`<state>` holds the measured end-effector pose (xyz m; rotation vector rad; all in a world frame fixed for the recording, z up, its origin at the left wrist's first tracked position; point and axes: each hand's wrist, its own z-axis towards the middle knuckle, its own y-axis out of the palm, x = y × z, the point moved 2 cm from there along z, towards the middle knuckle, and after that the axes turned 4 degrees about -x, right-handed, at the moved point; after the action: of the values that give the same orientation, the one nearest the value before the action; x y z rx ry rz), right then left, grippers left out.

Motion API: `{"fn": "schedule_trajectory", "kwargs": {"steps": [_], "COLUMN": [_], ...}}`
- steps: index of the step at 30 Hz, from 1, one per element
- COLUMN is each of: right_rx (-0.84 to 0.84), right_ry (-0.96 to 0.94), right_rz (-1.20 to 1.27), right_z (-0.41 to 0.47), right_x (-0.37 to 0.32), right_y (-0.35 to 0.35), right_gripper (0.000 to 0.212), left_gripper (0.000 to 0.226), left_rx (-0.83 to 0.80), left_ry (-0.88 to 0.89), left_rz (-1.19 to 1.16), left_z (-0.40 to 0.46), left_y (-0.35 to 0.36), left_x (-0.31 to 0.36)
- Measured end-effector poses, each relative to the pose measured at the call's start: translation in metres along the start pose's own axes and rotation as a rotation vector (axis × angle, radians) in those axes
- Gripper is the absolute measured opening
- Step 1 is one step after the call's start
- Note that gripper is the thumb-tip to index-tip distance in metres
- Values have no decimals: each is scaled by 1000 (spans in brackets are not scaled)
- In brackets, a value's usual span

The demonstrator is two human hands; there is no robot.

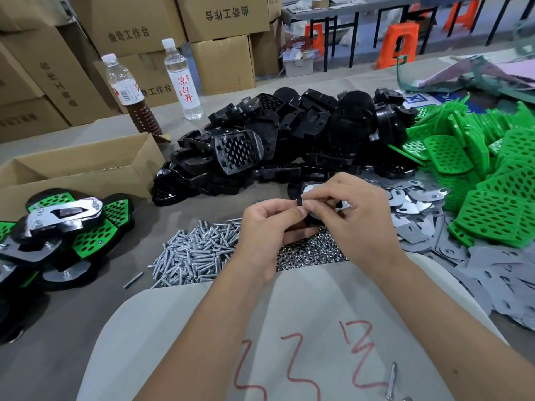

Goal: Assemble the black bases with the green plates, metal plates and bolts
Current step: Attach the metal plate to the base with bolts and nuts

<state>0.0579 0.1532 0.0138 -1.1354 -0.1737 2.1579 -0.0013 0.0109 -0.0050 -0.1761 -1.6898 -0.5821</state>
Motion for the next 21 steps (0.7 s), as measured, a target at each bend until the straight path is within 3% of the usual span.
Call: {"fn": "schedule_trajectory", "kwargs": {"steps": [2, 6, 10, 14, 18, 21], "right_rx": [-18, 24, -2, 34, -13, 21], "right_ry": [15, 84, 103, 130, 95, 130], "right_rz": [6, 71, 93, 129, 95, 142], "right_z": [-1, -4, -3, -3, -4, -4], "right_x": [0, 2, -2, 2, -1, 1], "right_y": [0, -3, -2, -3, -2, -3], "right_gripper": [10, 39, 29, 48, 32, 48], "left_gripper": [8, 11, 14, 11, 10, 10], "left_rx": [19, 69, 64, 70, 61, 65], "left_ry": [0, -14, -11, -1, 5, 5], "left_rz": [9, 10, 7, 20, 31, 25], "left_z": [0, 1, 1, 0, 0, 1], "left_y": [0, 0, 0, 0, 0, 0], "left_x": [-1, -1, -1, -1, -2, -2]}}
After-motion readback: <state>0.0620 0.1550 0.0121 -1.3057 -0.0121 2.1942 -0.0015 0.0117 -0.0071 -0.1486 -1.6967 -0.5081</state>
